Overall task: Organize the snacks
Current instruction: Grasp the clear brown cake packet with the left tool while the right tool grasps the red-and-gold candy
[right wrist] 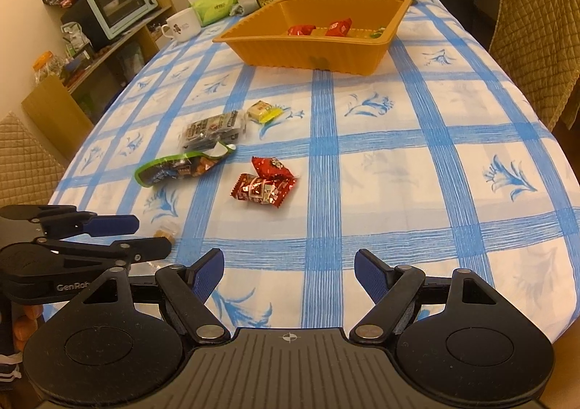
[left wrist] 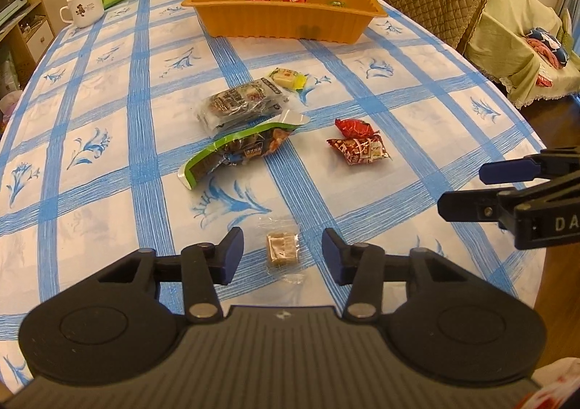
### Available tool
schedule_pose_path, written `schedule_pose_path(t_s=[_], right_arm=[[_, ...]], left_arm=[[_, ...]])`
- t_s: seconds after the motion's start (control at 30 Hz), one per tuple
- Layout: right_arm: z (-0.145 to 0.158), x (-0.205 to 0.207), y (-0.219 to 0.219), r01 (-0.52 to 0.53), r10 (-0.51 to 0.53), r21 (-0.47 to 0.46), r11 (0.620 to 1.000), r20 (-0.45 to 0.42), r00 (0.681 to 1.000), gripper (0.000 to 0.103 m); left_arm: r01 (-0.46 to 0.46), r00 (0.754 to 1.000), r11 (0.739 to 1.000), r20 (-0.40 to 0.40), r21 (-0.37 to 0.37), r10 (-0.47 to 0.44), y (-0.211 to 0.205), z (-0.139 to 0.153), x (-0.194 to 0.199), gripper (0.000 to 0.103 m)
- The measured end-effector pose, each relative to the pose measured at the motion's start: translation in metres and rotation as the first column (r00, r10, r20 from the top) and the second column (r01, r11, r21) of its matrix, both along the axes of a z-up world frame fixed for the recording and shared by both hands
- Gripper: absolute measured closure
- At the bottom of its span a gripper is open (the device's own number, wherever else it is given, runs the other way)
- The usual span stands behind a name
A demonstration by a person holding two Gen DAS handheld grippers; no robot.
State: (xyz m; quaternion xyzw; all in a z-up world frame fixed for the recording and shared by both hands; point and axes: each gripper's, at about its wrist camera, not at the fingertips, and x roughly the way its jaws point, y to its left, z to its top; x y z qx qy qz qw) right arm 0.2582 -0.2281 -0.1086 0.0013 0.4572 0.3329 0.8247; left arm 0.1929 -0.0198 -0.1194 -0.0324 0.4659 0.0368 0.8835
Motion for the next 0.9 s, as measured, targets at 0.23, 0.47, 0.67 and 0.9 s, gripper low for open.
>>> schedule_pose_path(t_s=[0.23,0.47,0.67,0.9], right_arm=[[-0.002,0.001,0.000,0.011,-0.011,-0.008,1.000,-0.008,1.000,0.024],[-0.004,0.002,0.004,0.004,-0.004,-0.009,1.000,-0.010,1.000,0.024],[-0.005,0.004,0.012,-0.042,0.042,0.000,0.999,0.017,0.999,0.024],[-0.012,0.016,0.031,-0.141,0.143,-0.027,0.990,0.082,0.986,0.025]], left_arm=[[-0.001,1.000,1.000,-0.019,-0.010,0.001,0.002,-0.009,0.005,0.071],[0.004,1.000,1.000,-0.015,-0.014,-0.004,0.005,-0.012,0.007,0.084],[-0.027,1.000,1.000,-0.012,-0.015,0.027,0.015,-0.009,0.004,0.084],[-0.095,0.995,0.995,-0.002,-0.013,0.095,0.037,-0.001,-0.006,0.085]])
